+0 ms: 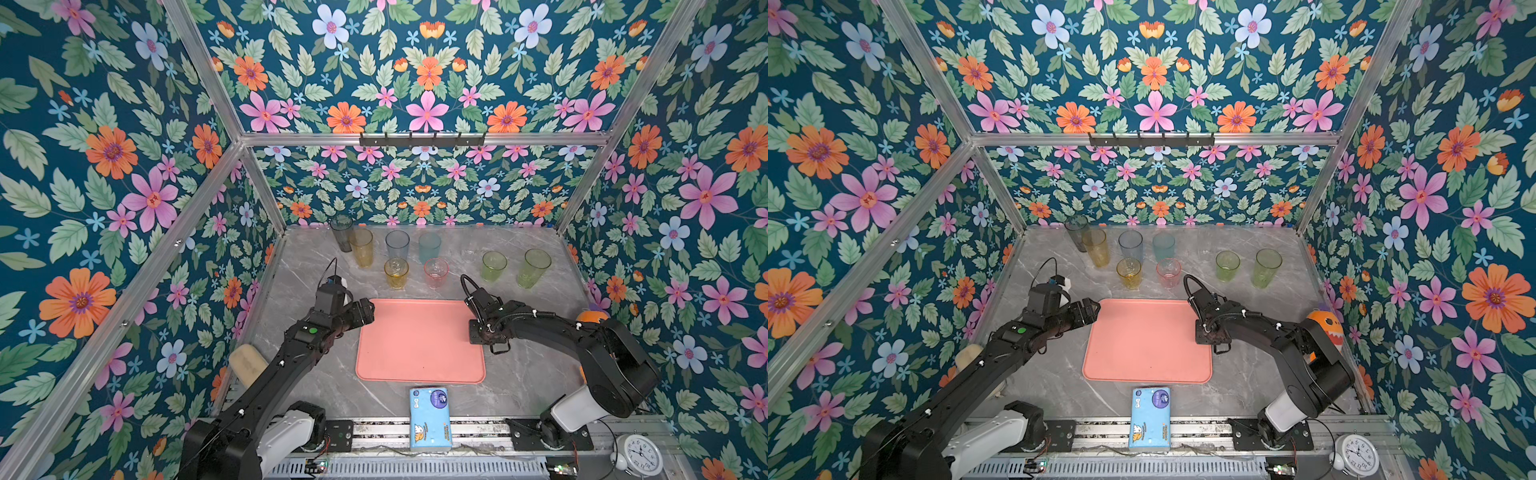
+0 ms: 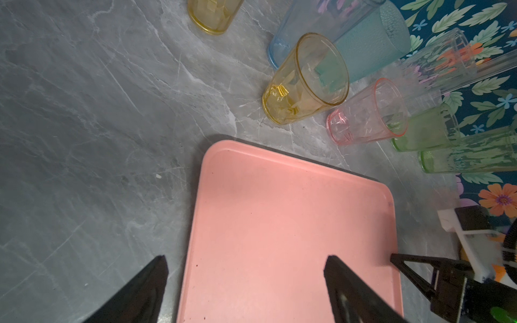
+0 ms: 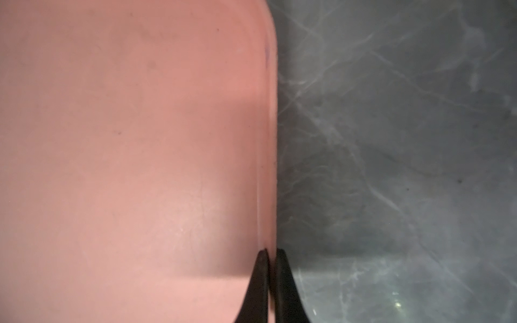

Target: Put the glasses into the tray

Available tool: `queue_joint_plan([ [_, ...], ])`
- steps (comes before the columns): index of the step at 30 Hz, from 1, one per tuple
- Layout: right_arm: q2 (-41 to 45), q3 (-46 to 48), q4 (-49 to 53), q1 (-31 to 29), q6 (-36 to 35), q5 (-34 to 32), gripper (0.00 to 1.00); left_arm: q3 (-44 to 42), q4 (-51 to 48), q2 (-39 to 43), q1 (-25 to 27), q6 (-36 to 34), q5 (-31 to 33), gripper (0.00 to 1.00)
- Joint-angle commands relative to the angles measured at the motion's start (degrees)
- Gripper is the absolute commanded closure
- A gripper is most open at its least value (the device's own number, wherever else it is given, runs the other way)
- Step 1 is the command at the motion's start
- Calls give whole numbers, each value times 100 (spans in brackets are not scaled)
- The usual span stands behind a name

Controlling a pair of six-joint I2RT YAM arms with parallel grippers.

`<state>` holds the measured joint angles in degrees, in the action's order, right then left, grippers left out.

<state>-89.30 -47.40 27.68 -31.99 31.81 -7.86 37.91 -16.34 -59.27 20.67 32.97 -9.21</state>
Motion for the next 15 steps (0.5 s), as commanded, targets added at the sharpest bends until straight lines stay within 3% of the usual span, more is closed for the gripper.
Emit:
queue_joint_plan([
  [1, -7, -30, 18, 18, -9, -181, 97, -5, 102, -23, -10, 14, -71, 10],
  [15, -218, -451, 152, 87, -120, -124, 79, 1, 303, -188, -9, 26, -82, 9],
])
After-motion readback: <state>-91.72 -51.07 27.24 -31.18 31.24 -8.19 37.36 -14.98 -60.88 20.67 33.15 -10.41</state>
